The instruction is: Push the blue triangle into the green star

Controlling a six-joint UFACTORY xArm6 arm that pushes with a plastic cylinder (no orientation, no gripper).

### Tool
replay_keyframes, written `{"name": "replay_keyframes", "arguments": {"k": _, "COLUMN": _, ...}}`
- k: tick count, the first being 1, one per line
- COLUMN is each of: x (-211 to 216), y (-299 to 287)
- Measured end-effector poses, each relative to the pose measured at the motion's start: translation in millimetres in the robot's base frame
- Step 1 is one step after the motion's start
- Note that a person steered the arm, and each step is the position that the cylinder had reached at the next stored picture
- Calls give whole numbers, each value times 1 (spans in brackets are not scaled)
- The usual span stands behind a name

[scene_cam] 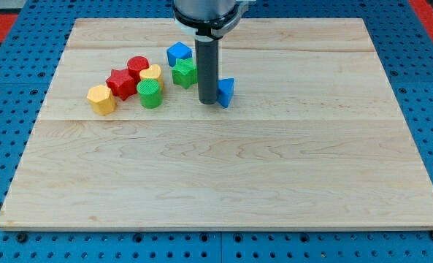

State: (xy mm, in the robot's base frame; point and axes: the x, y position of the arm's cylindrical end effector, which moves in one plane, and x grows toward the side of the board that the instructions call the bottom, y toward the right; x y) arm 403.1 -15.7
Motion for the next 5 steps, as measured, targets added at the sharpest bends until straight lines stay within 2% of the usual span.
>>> {"name": "replay_keyframes", "arguments": {"k": 1, "x": 50, "y": 19}}
{"name": "replay_keyframes", "arguments": {"k": 2, "x": 49, "y": 51}}
{"name": "replay_keyframes", "arguments": {"k": 4, "x": -6, "y": 71}}
{"name": "replay_keyframes", "arguments": {"k": 5, "x": -15, "y": 15}}
